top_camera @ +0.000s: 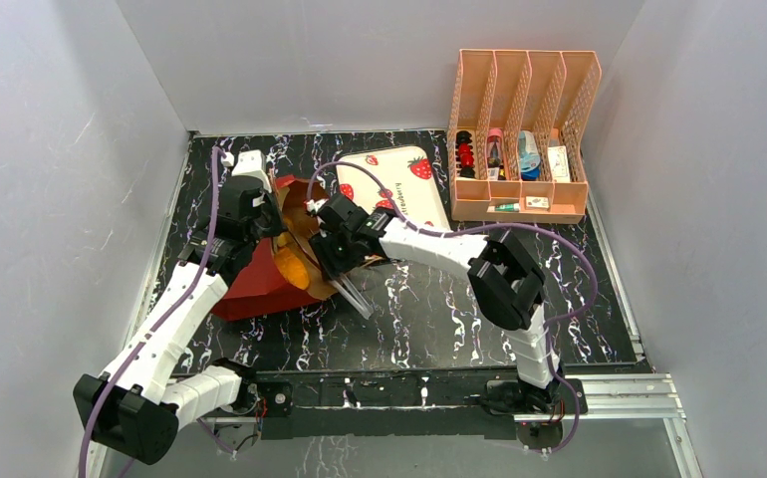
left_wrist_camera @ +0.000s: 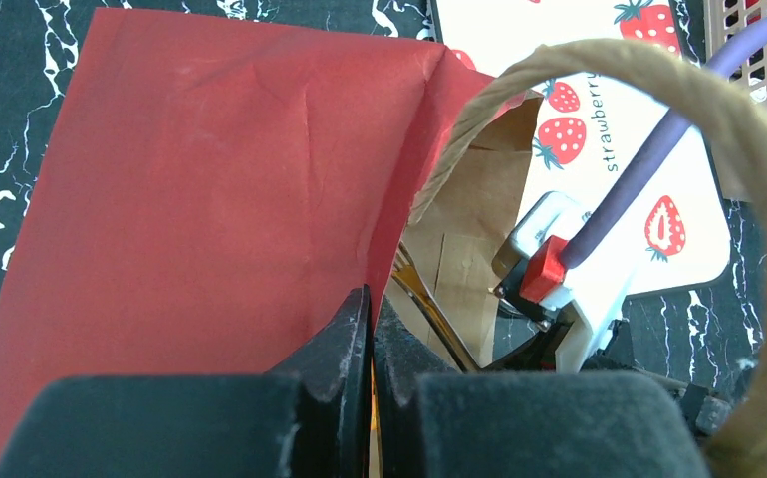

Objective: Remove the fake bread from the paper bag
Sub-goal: Take out the fake bread from the paper bag.

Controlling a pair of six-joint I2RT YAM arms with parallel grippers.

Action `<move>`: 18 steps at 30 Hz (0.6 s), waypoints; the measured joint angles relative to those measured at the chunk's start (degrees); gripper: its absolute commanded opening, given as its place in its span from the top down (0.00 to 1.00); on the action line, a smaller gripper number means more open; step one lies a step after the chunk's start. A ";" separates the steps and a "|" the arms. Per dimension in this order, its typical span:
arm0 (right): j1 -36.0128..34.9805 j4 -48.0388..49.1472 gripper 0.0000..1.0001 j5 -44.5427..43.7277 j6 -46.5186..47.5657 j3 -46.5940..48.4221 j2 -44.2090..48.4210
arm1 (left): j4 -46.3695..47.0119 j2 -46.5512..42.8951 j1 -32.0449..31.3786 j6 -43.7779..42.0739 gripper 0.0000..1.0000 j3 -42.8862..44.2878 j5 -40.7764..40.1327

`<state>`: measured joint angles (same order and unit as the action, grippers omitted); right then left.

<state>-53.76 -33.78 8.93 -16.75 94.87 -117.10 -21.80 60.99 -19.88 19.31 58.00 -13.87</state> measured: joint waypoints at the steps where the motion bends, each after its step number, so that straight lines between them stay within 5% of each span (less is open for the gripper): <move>1: -0.20 -0.02 0.60 -0.13 0.11 -0.26 0.17 | -0.07 0.00 0.11 -0.02 1.00 0.00 0.20; 18: -2.12 -0.09 0.56 -0.59 1.09 2.78 0.04 | -1.07 -0.02 0.33 -0.13 1.00 0.00 3.17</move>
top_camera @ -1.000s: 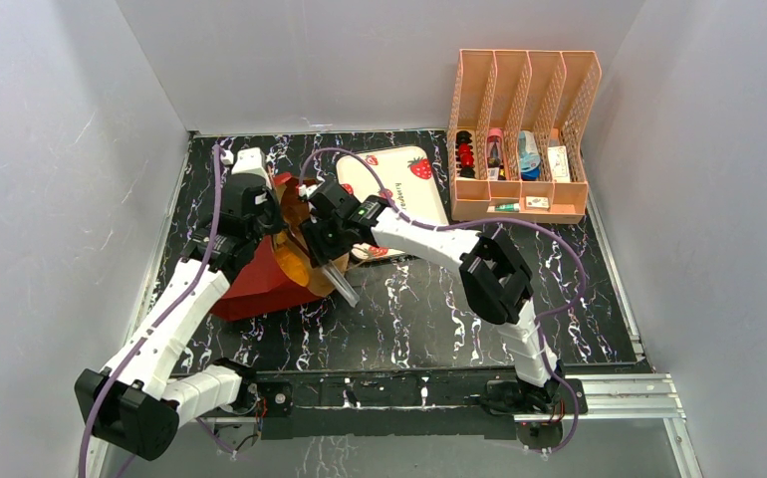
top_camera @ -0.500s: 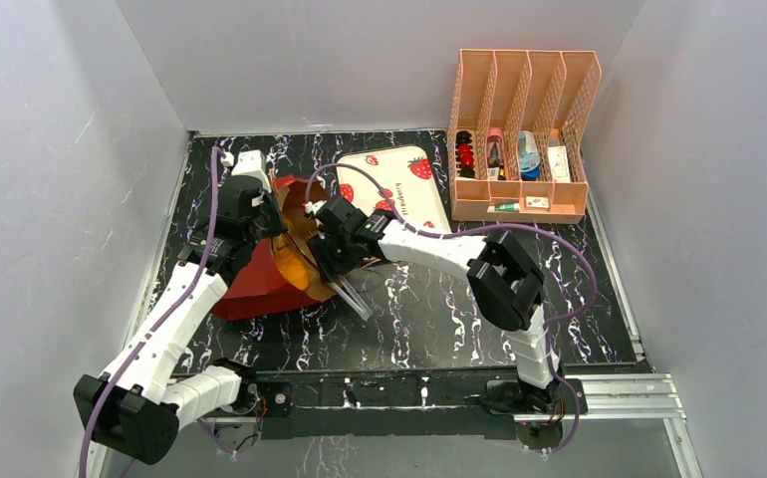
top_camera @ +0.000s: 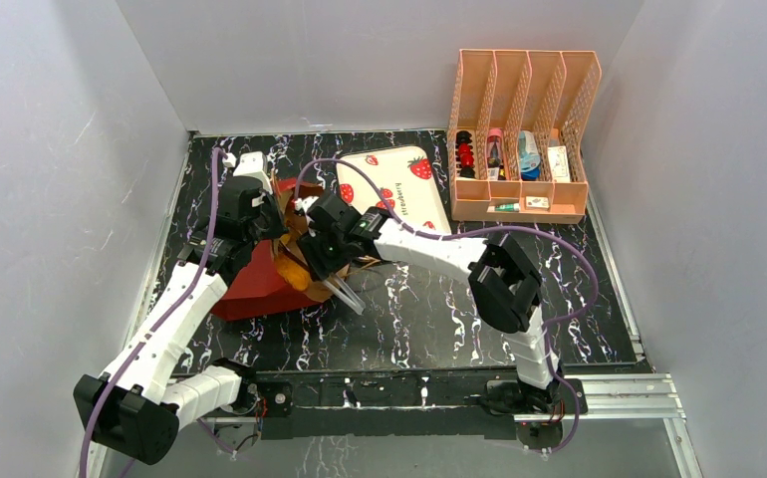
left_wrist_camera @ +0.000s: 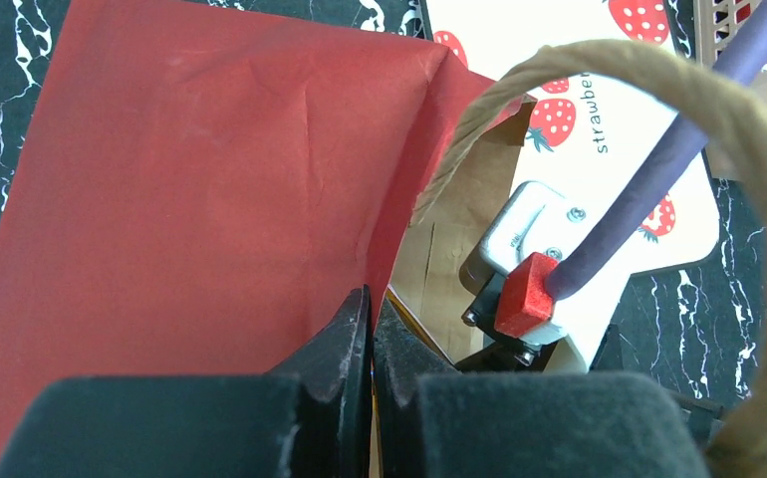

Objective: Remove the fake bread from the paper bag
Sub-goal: Take out the fake bread from the paper bag.

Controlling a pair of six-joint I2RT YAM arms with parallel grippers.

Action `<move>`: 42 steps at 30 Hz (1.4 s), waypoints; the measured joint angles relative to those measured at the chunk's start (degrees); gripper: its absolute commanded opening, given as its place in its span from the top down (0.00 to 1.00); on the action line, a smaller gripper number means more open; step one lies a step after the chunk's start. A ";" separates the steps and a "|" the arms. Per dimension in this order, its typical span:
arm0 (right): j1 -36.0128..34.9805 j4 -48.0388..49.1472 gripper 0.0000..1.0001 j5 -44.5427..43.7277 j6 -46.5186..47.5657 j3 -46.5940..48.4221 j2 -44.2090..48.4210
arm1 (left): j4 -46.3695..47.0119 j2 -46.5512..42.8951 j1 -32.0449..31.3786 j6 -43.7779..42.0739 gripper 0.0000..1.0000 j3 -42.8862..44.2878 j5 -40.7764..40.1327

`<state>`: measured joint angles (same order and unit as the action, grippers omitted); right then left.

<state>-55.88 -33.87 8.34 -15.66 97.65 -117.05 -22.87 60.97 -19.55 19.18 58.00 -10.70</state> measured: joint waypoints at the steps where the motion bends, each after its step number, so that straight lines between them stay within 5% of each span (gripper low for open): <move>1: 0.00 -0.20 0.56 -0.02 0.13 0.76 -0.17 | -0.02 0.00 0.00 0.04 1.00 0.00 0.13; 36: -0.48 -11.04 0.52 -8.85 2.10 20.68 -14.58 | 1.53 0.66 1.22 -0.15 1.00 0.00 0.02; 38: -0.48 -11.08 0.55 -9.38 2.10 20.98 -14.93 | 1.55 0.70 1.27 -0.15 1.00 0.00 -0.02; 42: -0.48 -11.06 0.94 -10.58 2.05 21.73 -15.34 | 1.79 0.70 1.40 -0.33 1.00 0.00 -0.26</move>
<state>-56.36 -44.93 -2.24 -13.61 119.37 -132.40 -21.08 61.67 -18.15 18.85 58.00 -10.96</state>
